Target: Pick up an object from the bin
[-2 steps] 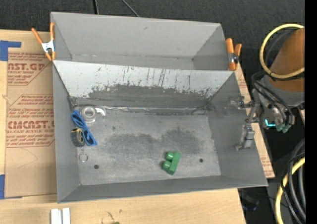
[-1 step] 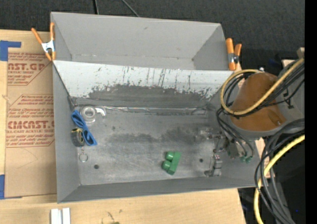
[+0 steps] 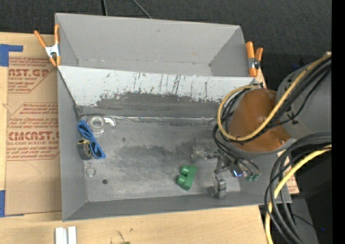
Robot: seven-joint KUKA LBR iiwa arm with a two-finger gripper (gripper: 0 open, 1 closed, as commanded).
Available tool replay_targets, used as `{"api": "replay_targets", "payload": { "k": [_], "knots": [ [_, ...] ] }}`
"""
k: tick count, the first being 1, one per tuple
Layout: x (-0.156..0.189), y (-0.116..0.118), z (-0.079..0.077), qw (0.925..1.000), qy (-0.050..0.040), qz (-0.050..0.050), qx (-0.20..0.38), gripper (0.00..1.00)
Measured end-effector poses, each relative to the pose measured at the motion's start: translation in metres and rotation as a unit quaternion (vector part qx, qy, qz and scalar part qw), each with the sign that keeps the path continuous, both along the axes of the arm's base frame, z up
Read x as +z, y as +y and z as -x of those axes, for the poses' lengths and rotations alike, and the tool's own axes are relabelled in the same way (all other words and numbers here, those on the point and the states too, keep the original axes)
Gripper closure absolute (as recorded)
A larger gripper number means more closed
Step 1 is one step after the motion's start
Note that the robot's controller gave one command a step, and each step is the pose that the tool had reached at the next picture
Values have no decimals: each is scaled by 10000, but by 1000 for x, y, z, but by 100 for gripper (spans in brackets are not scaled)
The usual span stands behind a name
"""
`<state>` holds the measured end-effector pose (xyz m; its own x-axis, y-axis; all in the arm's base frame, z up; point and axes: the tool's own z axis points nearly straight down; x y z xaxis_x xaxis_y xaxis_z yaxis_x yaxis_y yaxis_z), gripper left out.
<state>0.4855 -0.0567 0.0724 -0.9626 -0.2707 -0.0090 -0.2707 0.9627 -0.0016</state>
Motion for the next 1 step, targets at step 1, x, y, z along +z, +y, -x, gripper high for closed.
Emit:
{"api": "replay_targets", "payload": {
  "k": [1],
  "knots": [
    [-2,54,-3,9989,18,-14,-470,0]
  ]
}}
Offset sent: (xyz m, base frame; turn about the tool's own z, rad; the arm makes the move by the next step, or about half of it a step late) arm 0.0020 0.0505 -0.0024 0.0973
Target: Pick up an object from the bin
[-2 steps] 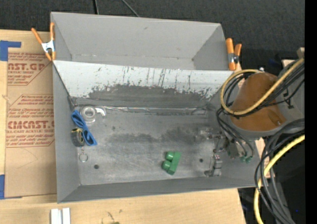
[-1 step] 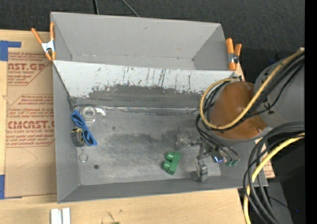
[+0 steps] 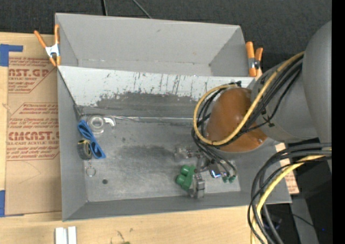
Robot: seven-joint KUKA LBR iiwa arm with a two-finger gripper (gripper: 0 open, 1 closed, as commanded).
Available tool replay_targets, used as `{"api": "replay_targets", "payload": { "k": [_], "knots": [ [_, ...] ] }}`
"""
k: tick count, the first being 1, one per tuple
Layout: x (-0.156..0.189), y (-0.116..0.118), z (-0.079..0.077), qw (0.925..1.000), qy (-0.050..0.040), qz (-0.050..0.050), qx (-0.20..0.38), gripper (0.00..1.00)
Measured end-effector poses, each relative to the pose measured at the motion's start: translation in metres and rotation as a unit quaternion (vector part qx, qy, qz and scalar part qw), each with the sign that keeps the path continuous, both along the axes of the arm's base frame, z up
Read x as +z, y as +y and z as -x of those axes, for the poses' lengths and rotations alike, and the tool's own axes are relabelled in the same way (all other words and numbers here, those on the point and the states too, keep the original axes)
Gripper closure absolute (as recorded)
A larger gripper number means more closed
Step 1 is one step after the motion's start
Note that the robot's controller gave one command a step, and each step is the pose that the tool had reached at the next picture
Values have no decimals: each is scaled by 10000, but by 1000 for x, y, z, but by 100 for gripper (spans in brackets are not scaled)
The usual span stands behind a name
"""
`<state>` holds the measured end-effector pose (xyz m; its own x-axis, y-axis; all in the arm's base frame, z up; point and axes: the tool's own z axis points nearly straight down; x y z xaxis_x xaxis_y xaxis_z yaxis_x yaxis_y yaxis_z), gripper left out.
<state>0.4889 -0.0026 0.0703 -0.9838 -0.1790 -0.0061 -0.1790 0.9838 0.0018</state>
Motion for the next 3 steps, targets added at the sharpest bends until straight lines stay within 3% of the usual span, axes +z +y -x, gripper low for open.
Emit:
{"api": "replay_targets", "payload": {
  "k": [1,2,3],
  "knots": [
    [-1,-3,1,10000,24,14,-13,100],
    [111,-1,-10,10000,-19,16,-28,100],
    [158,-4,-21,10000,-12,16,-44,100]
  ]
}}
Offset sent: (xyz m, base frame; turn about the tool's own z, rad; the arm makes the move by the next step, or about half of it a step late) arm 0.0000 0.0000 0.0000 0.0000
